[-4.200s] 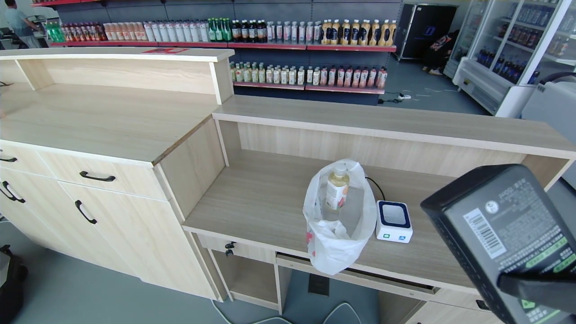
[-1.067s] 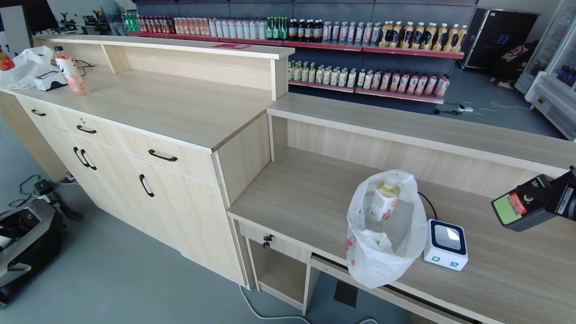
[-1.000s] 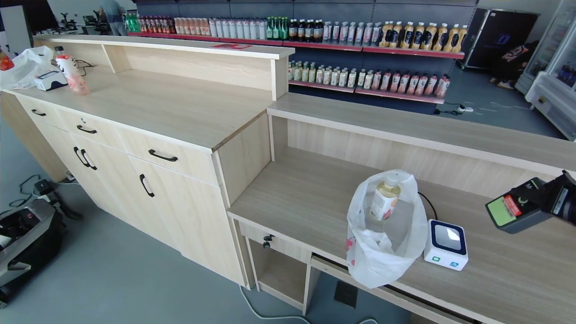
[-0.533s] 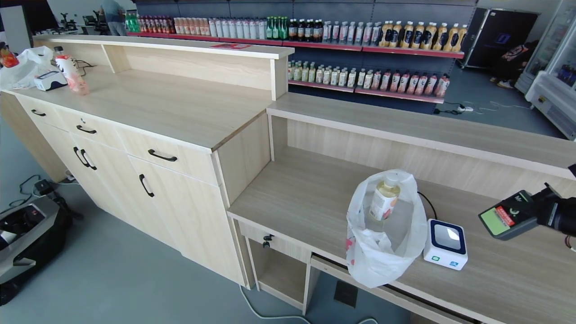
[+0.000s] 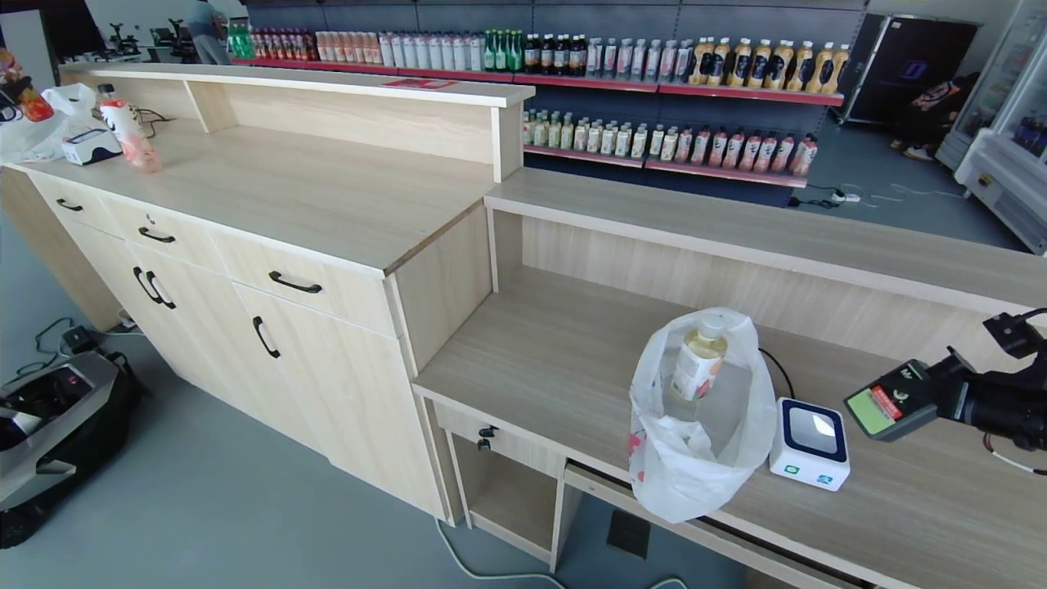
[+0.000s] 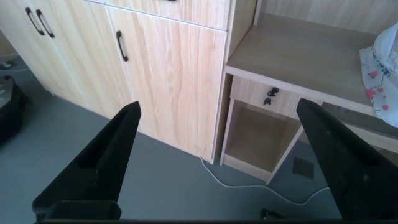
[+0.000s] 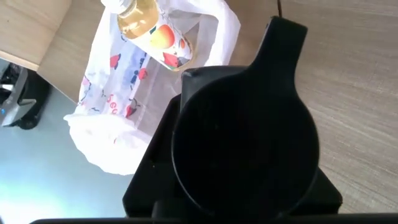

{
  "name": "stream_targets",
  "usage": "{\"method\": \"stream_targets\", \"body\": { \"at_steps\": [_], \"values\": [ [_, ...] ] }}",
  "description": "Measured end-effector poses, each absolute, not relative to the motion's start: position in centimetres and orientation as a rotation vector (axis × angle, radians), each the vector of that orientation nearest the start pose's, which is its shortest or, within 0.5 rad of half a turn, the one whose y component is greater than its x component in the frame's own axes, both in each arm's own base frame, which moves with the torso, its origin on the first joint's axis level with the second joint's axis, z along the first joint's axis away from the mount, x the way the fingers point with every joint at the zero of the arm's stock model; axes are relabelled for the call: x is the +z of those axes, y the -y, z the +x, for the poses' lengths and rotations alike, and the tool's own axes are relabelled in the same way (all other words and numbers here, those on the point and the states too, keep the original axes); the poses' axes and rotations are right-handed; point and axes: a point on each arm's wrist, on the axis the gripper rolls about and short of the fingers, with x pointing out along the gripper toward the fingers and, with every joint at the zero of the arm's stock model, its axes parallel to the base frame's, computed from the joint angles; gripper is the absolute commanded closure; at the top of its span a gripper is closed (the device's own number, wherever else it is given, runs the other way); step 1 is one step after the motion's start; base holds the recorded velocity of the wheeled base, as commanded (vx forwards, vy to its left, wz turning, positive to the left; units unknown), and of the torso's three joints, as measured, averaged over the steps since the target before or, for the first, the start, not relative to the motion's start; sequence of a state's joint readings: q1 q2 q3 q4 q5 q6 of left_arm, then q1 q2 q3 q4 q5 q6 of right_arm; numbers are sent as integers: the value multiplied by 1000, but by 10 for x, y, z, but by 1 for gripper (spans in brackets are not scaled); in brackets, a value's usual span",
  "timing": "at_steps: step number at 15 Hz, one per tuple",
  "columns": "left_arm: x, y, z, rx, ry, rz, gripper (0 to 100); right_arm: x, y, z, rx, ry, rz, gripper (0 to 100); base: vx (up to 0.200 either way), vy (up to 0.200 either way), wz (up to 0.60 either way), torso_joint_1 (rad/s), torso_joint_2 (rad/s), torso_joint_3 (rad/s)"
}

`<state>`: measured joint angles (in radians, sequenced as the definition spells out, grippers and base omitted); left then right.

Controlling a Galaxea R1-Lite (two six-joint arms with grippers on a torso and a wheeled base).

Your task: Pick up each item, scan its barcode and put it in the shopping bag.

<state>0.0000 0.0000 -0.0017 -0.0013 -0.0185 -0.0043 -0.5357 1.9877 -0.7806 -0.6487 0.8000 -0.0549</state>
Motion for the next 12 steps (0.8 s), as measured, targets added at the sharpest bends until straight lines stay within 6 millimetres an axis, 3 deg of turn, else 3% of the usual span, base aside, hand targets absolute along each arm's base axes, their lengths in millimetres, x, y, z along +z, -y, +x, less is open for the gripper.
{"method": "stream_targets", "body": {
  "at_steps": [12],
  "values": [
    [76,0,-23,-19,3,-4,0,55,152,336,332,-475,303,100,0,0,0,0,0,0]
  ]
}}
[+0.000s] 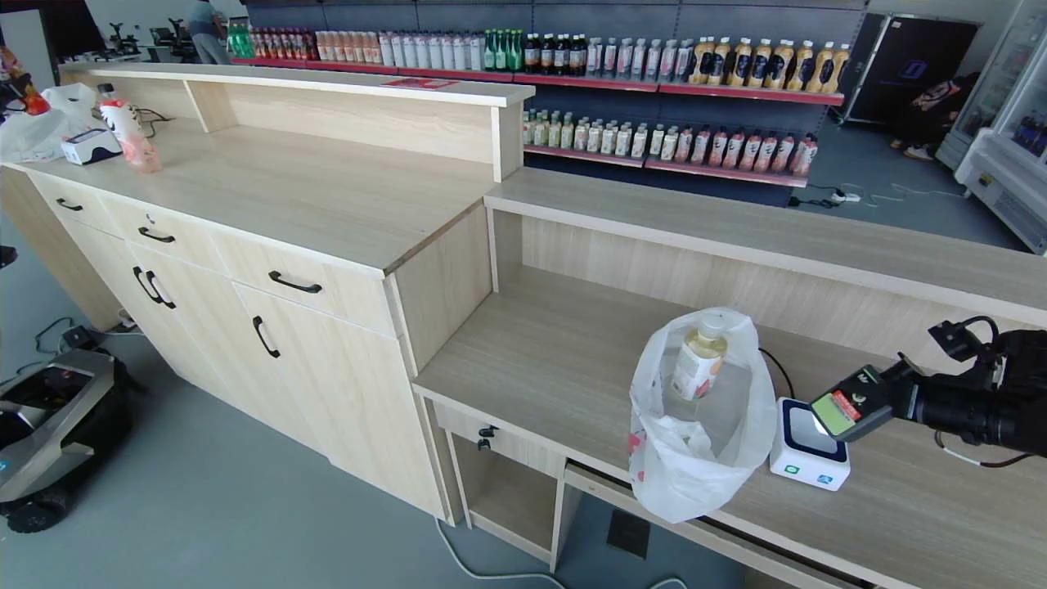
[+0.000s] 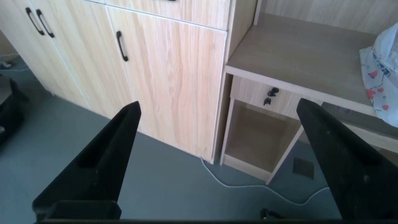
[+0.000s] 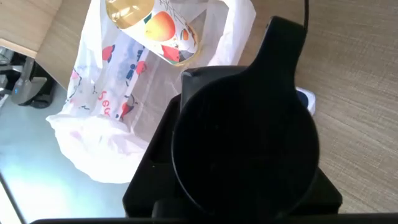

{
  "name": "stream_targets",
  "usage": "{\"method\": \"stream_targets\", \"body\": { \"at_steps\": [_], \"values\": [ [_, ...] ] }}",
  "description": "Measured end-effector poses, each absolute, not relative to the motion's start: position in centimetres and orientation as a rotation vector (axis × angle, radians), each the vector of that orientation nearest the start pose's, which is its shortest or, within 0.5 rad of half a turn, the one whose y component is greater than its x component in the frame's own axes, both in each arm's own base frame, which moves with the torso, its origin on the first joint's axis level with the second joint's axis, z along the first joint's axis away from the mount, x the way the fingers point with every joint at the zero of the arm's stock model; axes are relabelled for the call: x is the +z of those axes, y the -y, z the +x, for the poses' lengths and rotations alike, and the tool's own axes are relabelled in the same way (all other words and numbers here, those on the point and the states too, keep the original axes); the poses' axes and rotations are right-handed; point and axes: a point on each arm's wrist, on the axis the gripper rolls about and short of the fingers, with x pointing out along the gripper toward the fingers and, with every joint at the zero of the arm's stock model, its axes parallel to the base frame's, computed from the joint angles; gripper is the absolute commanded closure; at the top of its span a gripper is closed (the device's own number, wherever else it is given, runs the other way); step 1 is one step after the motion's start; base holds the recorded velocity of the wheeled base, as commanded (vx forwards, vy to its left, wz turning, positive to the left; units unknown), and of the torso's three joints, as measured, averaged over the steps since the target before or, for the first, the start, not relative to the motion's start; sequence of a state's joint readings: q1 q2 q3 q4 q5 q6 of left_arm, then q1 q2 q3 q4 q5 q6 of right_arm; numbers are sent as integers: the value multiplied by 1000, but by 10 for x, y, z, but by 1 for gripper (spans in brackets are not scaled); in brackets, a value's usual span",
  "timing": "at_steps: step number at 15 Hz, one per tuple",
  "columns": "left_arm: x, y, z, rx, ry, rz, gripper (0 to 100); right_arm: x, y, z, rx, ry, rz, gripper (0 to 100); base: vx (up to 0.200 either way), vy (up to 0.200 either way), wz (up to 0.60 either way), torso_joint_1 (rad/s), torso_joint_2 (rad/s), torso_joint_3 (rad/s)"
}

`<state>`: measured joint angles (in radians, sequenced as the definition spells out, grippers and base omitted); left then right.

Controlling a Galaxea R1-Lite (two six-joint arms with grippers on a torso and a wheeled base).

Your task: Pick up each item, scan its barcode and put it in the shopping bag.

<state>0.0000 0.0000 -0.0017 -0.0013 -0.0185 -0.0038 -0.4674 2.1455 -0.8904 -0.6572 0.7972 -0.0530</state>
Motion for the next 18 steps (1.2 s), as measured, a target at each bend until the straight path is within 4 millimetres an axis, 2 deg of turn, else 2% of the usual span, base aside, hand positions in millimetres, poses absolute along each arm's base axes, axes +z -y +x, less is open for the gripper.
{"method": "stream_targets", "body": {
  "at_steps": [8,13,18],
  "values": [
    [76,0,-23,-19,3,-4,0,44,140,363,377,-485,315,100,0,0,0,0,0,0],
    [76,0,-23,-19,3,-4,0,31,138,367,351,-516,317,100,0,0,0,0,0,0],
    [76,0,-23,-19,3,-4,0,27,135,374,361,-518,315,100,0,0,0,0,0,0]
  ]
}}
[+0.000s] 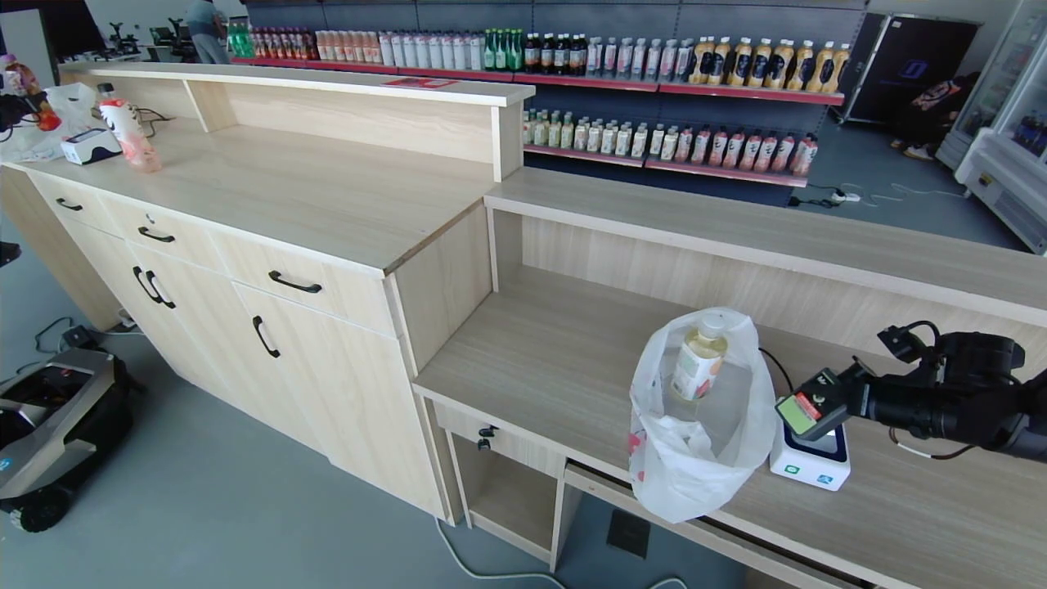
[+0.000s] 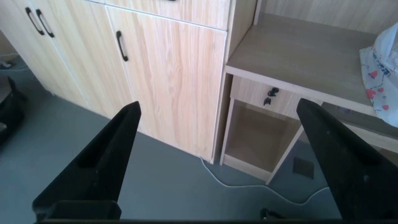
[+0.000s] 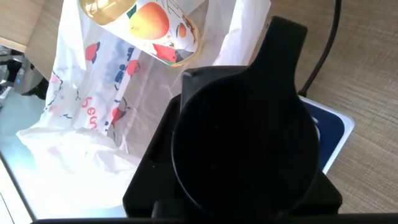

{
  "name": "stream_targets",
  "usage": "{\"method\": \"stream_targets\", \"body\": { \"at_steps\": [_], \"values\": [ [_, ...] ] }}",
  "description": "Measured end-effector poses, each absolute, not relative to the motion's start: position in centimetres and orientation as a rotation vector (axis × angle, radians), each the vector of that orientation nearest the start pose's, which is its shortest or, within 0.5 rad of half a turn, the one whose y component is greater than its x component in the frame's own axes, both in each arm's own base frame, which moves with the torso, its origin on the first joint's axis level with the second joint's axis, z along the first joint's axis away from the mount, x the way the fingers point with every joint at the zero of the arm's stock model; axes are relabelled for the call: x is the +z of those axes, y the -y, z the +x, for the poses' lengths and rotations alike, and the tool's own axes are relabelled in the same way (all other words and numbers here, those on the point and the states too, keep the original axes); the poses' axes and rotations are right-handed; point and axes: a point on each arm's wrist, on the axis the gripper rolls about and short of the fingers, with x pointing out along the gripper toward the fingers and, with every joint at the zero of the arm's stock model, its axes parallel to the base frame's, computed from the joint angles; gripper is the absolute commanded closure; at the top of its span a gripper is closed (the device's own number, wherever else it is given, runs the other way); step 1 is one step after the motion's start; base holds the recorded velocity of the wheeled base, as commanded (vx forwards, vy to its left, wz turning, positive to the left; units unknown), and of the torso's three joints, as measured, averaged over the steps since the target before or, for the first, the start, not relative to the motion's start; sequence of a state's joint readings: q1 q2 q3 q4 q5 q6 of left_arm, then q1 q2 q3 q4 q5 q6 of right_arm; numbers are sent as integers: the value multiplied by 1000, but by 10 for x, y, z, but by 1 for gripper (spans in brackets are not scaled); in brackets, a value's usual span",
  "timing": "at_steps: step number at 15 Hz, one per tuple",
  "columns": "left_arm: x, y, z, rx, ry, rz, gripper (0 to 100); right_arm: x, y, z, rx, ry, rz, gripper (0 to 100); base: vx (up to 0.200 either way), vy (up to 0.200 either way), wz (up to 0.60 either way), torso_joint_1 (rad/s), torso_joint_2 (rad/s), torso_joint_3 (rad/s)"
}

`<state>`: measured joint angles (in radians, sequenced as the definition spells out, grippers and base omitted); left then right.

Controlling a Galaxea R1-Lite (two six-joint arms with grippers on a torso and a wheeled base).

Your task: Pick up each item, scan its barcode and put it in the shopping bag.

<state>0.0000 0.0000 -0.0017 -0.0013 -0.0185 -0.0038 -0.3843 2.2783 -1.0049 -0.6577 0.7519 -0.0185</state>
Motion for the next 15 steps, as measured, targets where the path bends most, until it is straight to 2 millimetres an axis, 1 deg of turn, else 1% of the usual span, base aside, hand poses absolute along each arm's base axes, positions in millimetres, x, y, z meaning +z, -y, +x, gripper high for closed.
{"method": "stream_targets", "body": {
  "at_steps": [8,10,11,12,13,14,15],
  "values": [
    [76,0,-23,-18,3,-4,0,25,128,380,376,-511,320,100,0,0,0,0,0,0],
    [76,0,-23,-19,3,-4,0,28,129,382,375,-497,316,100,0,0,0,0,0,0],
    [76,0,-23,-18,3,-4,0,33,129,382,375,-481,304,100,0,0,0,0,0,0],
    [76,0,-23,-19,3,-4,0,43,128,380,368,-453,263,100,0,0,0,0,0,0],
    [76,0,-23,-18,3,-4,0,56,126,374,346,-425,199,100,0,0,0,0,0,0],
    [76,0,-23,-19,3,-4,0,72,125,365,315,-395,123,100,0,0,0,0,0,0],
    [76,0,-23,-19,3,-4,0,91,124,350,267,-362,12,100,0,0,0,0,0,0]
  ]
}}
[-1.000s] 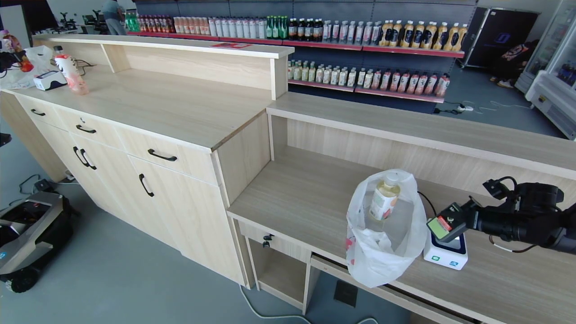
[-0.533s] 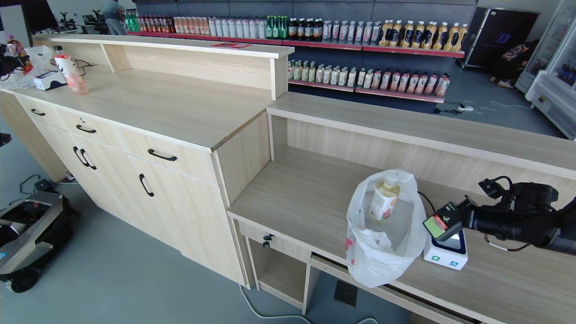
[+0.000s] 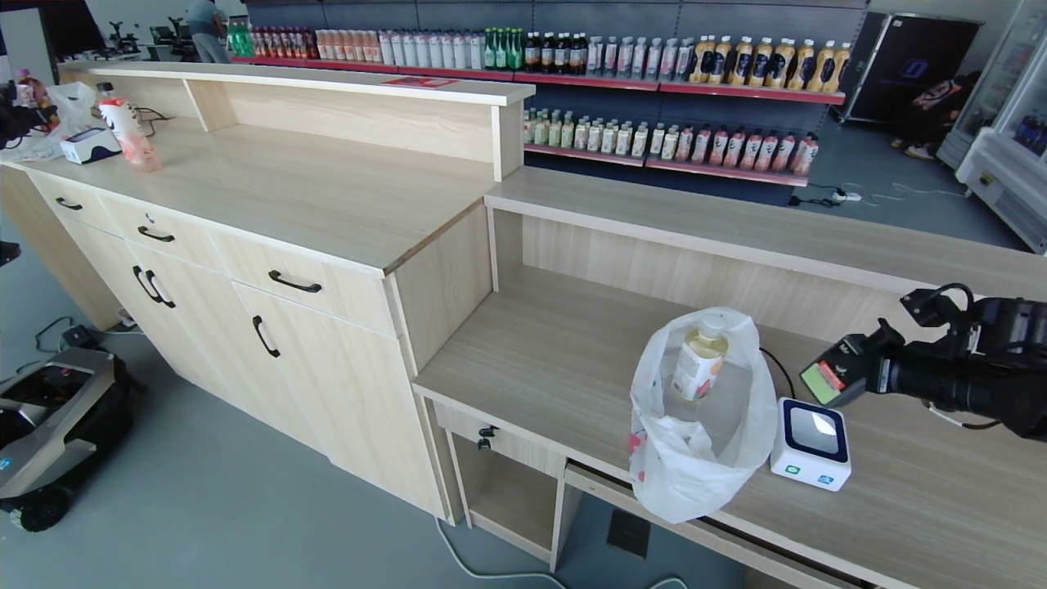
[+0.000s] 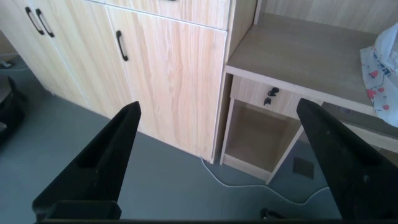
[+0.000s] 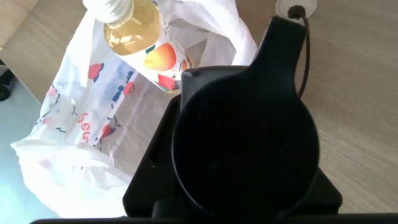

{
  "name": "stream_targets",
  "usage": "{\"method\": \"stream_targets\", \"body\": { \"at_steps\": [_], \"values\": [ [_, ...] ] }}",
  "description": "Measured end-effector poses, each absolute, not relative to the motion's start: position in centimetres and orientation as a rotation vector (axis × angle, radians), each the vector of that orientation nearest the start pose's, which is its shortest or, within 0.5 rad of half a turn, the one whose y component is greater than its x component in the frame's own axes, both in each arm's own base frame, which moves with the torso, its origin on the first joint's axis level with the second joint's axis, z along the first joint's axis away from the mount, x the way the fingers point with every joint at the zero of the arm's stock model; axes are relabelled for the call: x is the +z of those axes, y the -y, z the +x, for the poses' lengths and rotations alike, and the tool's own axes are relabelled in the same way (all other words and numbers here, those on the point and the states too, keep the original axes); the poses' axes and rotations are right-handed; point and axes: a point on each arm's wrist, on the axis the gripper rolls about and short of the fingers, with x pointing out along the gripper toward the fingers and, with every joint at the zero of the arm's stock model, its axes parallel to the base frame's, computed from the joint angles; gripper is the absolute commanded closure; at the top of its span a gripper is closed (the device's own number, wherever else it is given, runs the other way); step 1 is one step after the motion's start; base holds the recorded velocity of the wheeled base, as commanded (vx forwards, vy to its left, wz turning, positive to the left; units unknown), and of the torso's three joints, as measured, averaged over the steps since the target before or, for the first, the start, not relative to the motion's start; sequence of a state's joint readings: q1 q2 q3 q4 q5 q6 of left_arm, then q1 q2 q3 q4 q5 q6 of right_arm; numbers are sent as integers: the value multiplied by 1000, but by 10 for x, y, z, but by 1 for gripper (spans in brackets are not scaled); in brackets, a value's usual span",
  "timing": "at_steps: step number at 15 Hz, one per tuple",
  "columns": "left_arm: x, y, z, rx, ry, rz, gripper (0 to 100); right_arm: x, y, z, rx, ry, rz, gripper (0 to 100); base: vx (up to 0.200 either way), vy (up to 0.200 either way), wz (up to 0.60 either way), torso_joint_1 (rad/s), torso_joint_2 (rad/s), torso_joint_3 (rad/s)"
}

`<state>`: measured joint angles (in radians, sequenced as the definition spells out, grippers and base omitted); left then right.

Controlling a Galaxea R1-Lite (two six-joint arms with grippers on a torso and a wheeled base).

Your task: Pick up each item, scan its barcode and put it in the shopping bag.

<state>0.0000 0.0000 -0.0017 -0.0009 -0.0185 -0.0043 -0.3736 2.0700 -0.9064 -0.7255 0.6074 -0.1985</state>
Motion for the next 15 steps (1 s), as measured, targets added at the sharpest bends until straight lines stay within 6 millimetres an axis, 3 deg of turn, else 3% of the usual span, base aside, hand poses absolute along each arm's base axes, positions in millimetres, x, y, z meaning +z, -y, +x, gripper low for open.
{"method": "stream_targets", "body": {
  "at_steps": [3,6,8,10,12,15],
  "values": [
    [76,0,-23,-19,3,-4,0,140,117,292,155,-279,-346,100,0,0,0,0,0,0],
    [76,0,-23,-19,3,-4,0,164,105,239,86,-219,-599,100,0,0,600,-2,2,4],
    [76,0,-23,-19,3,-4,0,181,88,232,77,-125,-666,100,0,0,300,-1,-4,6],
    [76,0,-23,-18,3,-4,0,184,72,236,131,-87,-658,100,0,0,0,0,0,0],
    [76,0,-23,-19,3,-4,0,171,60,244,236,-123,-622,100,0,0,0,0,0,0],
    [76,0,-23,-18,3,-4,0,134,49,256,401,-258,-541,100,0,0,0,0,0,0]
  ]
}}
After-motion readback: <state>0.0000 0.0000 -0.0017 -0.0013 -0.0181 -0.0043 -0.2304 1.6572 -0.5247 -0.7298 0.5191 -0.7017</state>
